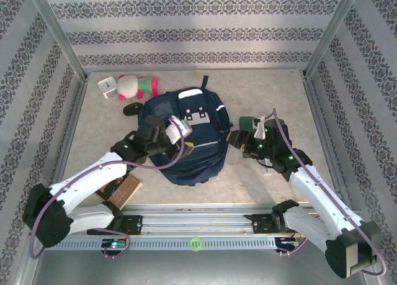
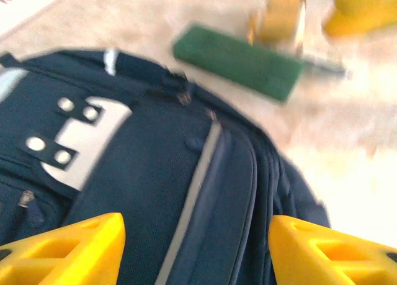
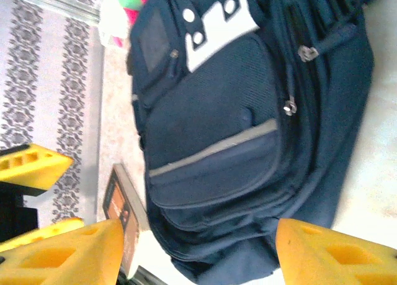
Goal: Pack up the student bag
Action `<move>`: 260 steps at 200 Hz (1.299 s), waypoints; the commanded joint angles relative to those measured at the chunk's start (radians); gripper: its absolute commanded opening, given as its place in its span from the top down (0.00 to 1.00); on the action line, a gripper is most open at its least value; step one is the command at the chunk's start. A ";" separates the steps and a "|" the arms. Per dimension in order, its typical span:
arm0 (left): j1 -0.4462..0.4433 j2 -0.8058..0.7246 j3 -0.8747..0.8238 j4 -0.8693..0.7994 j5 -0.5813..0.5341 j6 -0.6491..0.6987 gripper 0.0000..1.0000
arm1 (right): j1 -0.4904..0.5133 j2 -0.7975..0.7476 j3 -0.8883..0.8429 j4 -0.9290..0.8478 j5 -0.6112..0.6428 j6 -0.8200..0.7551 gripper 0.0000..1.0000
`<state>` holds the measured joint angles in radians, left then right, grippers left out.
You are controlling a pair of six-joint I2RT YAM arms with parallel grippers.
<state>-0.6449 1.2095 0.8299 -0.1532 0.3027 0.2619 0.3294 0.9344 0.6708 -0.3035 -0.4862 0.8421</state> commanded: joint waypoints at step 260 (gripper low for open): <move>0.129 0.006 -0.050 0.264 0.075 0.056 1.00 | 0.043 0.237 0.041 0.311 -0.225 0.261 0.34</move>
<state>-0.5274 1.2282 0.7750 -0.0059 0.3237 0.3466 0.3351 1.1976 0.7258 -0.1120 -0.7242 0.9363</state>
